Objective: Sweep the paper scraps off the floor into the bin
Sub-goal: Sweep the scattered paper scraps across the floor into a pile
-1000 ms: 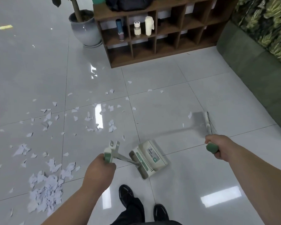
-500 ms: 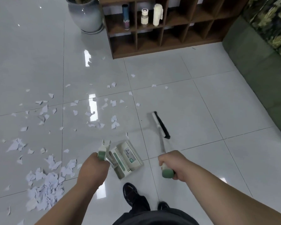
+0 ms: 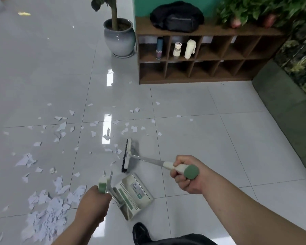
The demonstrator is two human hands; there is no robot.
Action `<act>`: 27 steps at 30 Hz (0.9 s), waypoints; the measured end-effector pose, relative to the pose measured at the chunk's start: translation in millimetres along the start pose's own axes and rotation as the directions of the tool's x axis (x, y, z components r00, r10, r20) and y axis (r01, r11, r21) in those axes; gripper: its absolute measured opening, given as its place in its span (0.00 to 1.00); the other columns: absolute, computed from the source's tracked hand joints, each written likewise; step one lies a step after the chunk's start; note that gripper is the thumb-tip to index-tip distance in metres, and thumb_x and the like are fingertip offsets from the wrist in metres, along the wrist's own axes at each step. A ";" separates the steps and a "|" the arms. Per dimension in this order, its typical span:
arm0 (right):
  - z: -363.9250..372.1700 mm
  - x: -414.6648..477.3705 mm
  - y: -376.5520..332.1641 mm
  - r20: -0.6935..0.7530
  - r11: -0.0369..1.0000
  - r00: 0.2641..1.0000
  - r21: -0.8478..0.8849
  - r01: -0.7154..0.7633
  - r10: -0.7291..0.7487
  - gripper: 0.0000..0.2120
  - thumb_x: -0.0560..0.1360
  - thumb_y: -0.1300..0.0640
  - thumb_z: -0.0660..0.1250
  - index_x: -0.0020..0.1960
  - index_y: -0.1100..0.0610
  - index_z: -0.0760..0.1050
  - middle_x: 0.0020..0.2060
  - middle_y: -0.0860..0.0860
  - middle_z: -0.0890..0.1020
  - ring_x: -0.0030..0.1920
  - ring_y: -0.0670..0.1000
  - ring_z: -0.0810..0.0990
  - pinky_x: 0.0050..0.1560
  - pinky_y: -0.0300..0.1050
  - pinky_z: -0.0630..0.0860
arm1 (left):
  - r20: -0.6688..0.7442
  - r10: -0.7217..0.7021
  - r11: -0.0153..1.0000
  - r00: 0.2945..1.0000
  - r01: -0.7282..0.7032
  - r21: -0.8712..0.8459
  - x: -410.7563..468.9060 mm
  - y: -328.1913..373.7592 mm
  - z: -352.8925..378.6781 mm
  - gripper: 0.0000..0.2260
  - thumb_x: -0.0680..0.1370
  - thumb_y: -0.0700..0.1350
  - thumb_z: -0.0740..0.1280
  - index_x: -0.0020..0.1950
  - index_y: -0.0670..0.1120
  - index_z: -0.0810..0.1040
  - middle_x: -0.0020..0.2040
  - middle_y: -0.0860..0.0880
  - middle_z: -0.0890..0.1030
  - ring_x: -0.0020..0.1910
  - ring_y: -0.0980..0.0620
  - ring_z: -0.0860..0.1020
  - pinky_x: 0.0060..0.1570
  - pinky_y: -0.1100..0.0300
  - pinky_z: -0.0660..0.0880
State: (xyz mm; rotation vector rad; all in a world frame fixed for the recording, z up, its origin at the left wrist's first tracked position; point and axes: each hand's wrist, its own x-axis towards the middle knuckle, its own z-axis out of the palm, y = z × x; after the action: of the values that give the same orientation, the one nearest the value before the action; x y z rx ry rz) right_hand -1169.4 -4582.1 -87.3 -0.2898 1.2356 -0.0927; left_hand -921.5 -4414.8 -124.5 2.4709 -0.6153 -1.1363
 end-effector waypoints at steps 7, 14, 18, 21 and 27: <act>-27.3 -11.8 -23.5 -0.134 0.979 0.985 -0.183 0.085 -0.111 0.16 0.71 0.62 0.64 0.58 0.61 0.72 0.32 0.56 0.75 0.21 0.48 0.64 0.19 0.35 0.59 | 0.002 -0.042 0.996 0.999 0.042 -0.077 6.7 9.3 9.6 0.06 0.73 0.37 0.60 0.48 0.41 0.75 0.27 0.43 0.75 0.21 0.45 0.70 0.24 0.60 0.68; -72.2 2.8 -95.8 -0.316 0.924 0.909 -0.351 0.154 -0.272 0.11 0.71 0.64 0.65 0.53 0.60 0.76 0.30 0.57 0.78 0.21 0.48 0.70 0.24 0.36 0.61 | -0.040 -0.063 0.994 0.997 0.059 -0.096 19.7 59.5 31.5 0.06 0.73 0.37 0.59 0.48 0.40 0.74 0.27 0.44 0.73 0.21 0.46 0.69 0.23 0.63 0.66; -110.4 15.9 -153.1 -0.376 0.900 0.871 -0.410 0.149 -0.315 0.08 0.69 0.64 0.66 0.49 0.59 0.76 0.34 0.57 0.79 0.27 0.51 0.72 0.28 0.36 0.63 | -0.075 -0.075 0.994 0.994 0.068 -0.083 31.3 109.7 49.0 0.07 0.73 0.38 0.60 0.48 0.40 0.75 0.28 0.44 0.74 0.23 0.46 0.70 0.25 0.61 0.68; -141.6 29.0 -198.1 -0.402 0.891 0.856 -0.433 0.135 -0.326 0.11 0.68 0.63 0.67 0.51 0.60 0.77 0.40 0.58 0.78 0.35 0.54 0.73 0.29 0.37 0.64 | -0.092 -0.041 0.998 0.995 0.036 -0.050 41.9 148.8 63.9 0.06 0.74 0.37 0.60 0.46 0.39 0.76 0.28 0.44 0.75 0.22 0.45 0.72 0.25 0.62 0.69; -184.2 55.9 -272.8 -0.415 0.860 0.850 -0.504 0.081 -0.324 0.08 0.68 0.63 0.67 0.46 0.57 0.75 0.41 0.57 0.76 0.36 0.55 0.71 0.28 0.36 0.62 | -0.152 -0.027 0.995 0.988 0.042 0.091 63.3 200.4 88.1 0.06 0.71 0.39 0.59 0.44 0.44 0.75 0.33 0.44 0.80 0.29 0.42 0.76 0.32 0.56 0.73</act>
State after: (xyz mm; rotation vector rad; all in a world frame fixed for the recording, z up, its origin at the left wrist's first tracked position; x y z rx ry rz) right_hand -1300.5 -4887.4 -120.3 -0.8748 1.7270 -0.0525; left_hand -1000.7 -4628.4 -122.0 2.6267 -0.5962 -0.9421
